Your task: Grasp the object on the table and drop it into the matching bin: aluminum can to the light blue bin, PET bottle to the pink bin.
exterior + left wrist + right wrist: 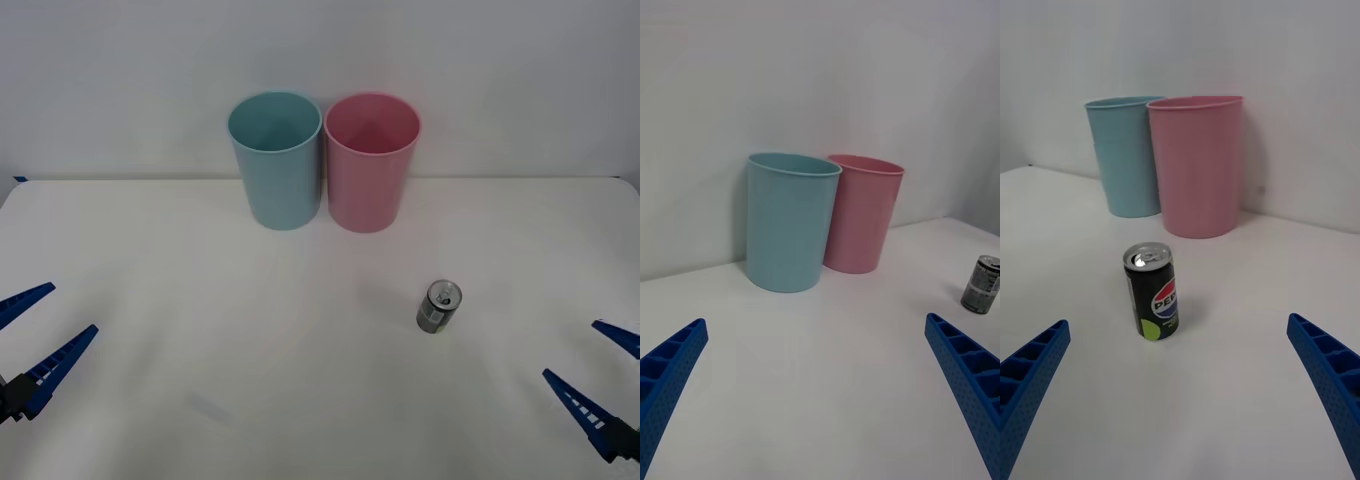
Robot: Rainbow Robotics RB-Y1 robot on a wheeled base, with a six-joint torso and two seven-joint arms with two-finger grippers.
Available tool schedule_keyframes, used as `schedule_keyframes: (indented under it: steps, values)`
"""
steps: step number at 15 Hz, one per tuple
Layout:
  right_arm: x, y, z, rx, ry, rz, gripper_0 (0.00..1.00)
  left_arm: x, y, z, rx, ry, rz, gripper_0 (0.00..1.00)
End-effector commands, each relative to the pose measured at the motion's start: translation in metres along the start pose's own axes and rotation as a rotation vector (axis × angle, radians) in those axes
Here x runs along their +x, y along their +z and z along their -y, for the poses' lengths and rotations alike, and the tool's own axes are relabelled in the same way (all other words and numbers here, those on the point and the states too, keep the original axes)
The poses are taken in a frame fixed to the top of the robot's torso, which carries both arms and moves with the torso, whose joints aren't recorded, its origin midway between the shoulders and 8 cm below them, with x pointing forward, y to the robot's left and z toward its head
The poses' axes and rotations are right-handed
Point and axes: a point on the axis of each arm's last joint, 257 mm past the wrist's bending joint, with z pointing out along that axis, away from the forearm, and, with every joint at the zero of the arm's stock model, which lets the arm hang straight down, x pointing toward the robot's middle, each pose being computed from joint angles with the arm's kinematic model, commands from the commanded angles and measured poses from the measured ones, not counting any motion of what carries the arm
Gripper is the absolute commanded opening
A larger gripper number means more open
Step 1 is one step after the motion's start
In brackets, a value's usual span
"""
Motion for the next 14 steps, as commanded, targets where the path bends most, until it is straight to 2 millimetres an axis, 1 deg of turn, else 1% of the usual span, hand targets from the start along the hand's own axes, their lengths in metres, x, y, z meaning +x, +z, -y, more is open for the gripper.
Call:
schedule_keyframes:
  steps: [1,5,9,14]
  values:
    - [0.016,0.009,-0.003,-0.007,-0.017,-0.008,1.0,0.0,0.0,0.0,0.0,0.0,0.0,1.0]
    - [0.035,0.032,-0.016,-0.03,0.023,-0.017,1.0,0.0,0.0,0.0,0.0,0.0,0.0,1.0]
    - [0.048,0.054,-0.019,-0.039,0.044,-0.007,1.0,0.0,0.0,0.0,0.0,0.0,0.0,1.0]
    - [0.059,0.081,-0.025,-0.039,0.042,-0.02,1.0,0.0,0.0,0.0,0.0,0.0,0.0,1.0]
